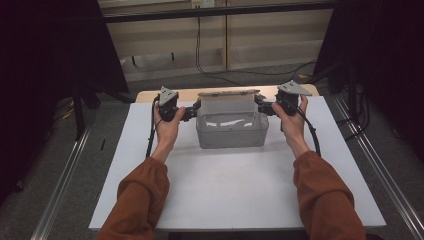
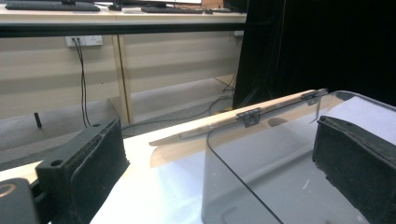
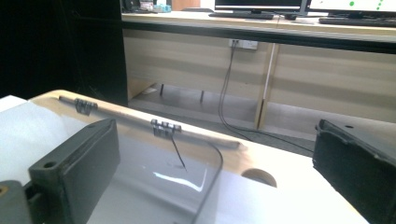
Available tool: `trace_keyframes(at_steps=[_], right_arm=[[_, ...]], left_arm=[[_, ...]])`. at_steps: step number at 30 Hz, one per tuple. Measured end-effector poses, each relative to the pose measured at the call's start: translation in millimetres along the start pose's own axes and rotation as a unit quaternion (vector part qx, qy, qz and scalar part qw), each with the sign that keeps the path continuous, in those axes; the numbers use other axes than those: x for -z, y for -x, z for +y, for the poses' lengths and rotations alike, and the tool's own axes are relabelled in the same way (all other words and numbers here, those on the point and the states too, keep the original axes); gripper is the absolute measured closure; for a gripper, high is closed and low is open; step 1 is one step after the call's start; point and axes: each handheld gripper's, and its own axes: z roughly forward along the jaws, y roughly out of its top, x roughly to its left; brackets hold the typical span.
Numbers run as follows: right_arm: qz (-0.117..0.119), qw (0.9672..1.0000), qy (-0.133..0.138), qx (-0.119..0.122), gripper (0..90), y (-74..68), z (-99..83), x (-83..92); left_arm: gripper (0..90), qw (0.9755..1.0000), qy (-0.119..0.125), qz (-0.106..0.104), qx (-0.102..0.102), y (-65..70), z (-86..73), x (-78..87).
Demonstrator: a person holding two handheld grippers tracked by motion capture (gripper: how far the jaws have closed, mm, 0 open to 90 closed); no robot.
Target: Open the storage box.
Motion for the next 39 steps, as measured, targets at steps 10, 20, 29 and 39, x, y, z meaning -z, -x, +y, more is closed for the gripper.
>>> trace_keyframes(at_steps=[10, 20, 29, 39], right_arm=[[-0.01, 0.9998, 0.015, 0.0, 0.0, 0.2, -11.0, 29.7], [-0.021, 0.9992, 0.032, 0.01, 0.0, -5.7, -16.2, 57.9], [-0.025, 0.9986, 0.042, 0.019, 0.0, -16.5, -22.4, 77.9], [-0.035, 0.998, 0.049, 0.019, 0.0, -21.4, -38.3, 104.2]], left_arm=[[3.0, 0.9998, 0.016, -0.011, -0.007, 13.3, -6.1, 25.4], [3.0, 0.9992, 0.033, -0.018, -0.009, 23.0, -10.4, 50.4], [3.0, 0.9996, 0.028, -0.007, 0.006, 27.9, -20.6, 72.7], [2.9, 0.9988, 0.048, -0.002, -0.006, 35.9, -31.6, 110.3]])
